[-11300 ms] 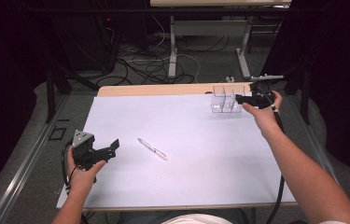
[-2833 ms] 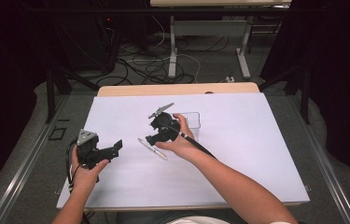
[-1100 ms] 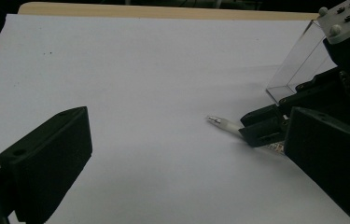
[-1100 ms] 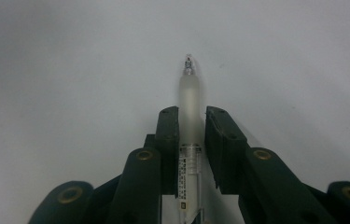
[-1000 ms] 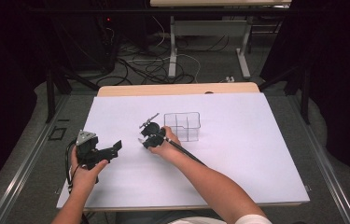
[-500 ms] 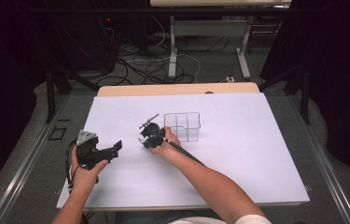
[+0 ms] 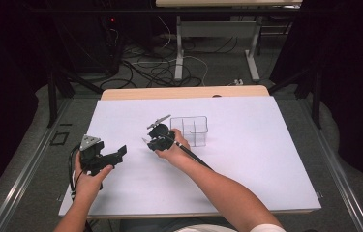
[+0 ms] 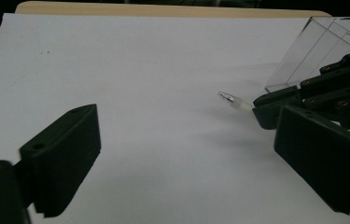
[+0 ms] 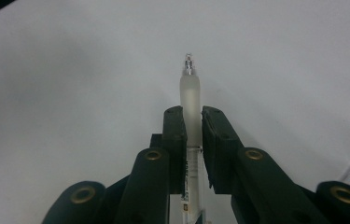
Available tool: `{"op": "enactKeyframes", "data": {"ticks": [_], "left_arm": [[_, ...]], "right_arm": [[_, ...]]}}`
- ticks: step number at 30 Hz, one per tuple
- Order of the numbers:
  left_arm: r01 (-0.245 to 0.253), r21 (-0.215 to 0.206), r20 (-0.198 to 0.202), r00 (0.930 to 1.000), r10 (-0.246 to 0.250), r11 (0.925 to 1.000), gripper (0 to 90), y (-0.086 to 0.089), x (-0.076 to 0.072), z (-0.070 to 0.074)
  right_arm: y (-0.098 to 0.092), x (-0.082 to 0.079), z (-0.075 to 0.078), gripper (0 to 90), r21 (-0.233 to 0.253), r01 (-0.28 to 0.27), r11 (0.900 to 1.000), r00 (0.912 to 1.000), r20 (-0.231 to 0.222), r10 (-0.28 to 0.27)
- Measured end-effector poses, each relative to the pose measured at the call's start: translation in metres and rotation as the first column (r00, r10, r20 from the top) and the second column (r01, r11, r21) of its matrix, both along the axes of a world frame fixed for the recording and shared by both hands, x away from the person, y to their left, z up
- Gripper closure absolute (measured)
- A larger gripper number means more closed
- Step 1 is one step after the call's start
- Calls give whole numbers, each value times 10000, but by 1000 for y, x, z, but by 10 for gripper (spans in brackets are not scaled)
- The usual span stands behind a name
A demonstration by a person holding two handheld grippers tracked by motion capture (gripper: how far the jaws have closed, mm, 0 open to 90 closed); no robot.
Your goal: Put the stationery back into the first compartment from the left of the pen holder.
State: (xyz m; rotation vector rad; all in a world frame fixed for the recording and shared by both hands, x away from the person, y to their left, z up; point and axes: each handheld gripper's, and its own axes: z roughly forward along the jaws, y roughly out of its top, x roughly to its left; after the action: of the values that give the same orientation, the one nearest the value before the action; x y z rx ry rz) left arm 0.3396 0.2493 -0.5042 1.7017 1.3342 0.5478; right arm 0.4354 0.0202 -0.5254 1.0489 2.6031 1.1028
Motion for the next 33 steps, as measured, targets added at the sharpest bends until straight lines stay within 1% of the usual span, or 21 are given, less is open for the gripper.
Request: {"op": "enactKeyframes", "data": {"ticks": [1,3,4,6,7,10,11,12,13,14,16,18,21,22,23,24,25,26,28,29,33], "left_arm": [[24,-15,48,10000,-24,10000,130,-1,0,0],[128,22,76,9999,-128,9999,166,-2,0,0],[175,-20,85,9998,-175,9998,165,-3,0,-1],[247,-12,91,9997,-247,9997,166,-4,0,0],[306,3,113,9995,-306,9995,167,-5,0,0],[370,39,125,9992,-371,9993,176,-9,-1,0],[400,-4,146,9991,-400,9992,188,-11,-2,0],[462,-71,129,9989,-461,9989,207,-12,-2,0],[508,-141,108,9987,-507,9986,213,-14,-2,0],[597,-222,132,9981,-594,9980,215,-17,-2,0],[743,-244,164,9971,-740,9969,251,-20,-3,1],[853,-270,266,9961,-846,9960,255,-25,-4,1],[1052,-470,396,9939,-1033,9933,262,-30,-6,4],[1107,-619,463,9931,-1079,9919,263,-32,-7,6],[1179,-799,566,9919,-1136,9898,271,-33,-8,8],[1223,-1012,707,9908,-1155,9873,271,-35,-9,9],[1308,-1089,778,9894,-1227,9854,278,-37,-10,10],[1332,-1154,793,9890,-1246,9843,278,-39,-10,10],[1506,-1182,776,9868,-1421,9815,299,-44,-12,12],[1585,-1197,744,9858,-1504,9801,299,-46,-12,12],[1930,-1257,672,9803,-1858,9731,328,-56,-15,14]], "right_arm": [[-2,0,1,802,47,-95,9999,9999,99,94],[-5,-4,6,802,272,47,9996,9998,189,-52],[-8,-4,8,802,359,-107,9993,9993,362,94],[-11,-6,12,802,559,-103,9984,9987,502,75],[-15,-10,16,802,965,-9,9953,9973,730,-62],[-21,-12,22,802,938,-75,9956,9961,887,-8],[-22,-14,23,802,1237,-19,9923,9941,1076,-115],[-26,-17,27,802,1241,-61,9922,9945,1043,-69],[-29,-18,29,802,1436,-84,9896,9924,1231,-94],[-31,-20,31,802,1449,-64,9894,9925,1218,-114],[-41,-26,37,802,1794,-42,9838,9874,1563,-243],[-44,-27,39,802,1911,-21,9816,9866,1608,-292],[-55,-33,44,802,2236,8,9747,9809,1895,-443],[-57,-34,46,802,2253,23,9743,9814,1866,-455],[-64,-37,48,802,2478,11,9688,9776,2038,-532],[-64,-37,48,802,2478,11,9688,9776,2038,-532],[-67,-39,50,802,2524,-16,9676,9763,2100,-532],[-72,-41,51,802,2577,-24,9662,9746,2168,-554],[-82,-47,54,802,2856,-46,9583,9705,2324,-646],[-82,-47,54,802,2856,-46,9583,9705,2324,-646],[-97,-55,59,802,3075,-50,9515,9651,2506,-759]]}}
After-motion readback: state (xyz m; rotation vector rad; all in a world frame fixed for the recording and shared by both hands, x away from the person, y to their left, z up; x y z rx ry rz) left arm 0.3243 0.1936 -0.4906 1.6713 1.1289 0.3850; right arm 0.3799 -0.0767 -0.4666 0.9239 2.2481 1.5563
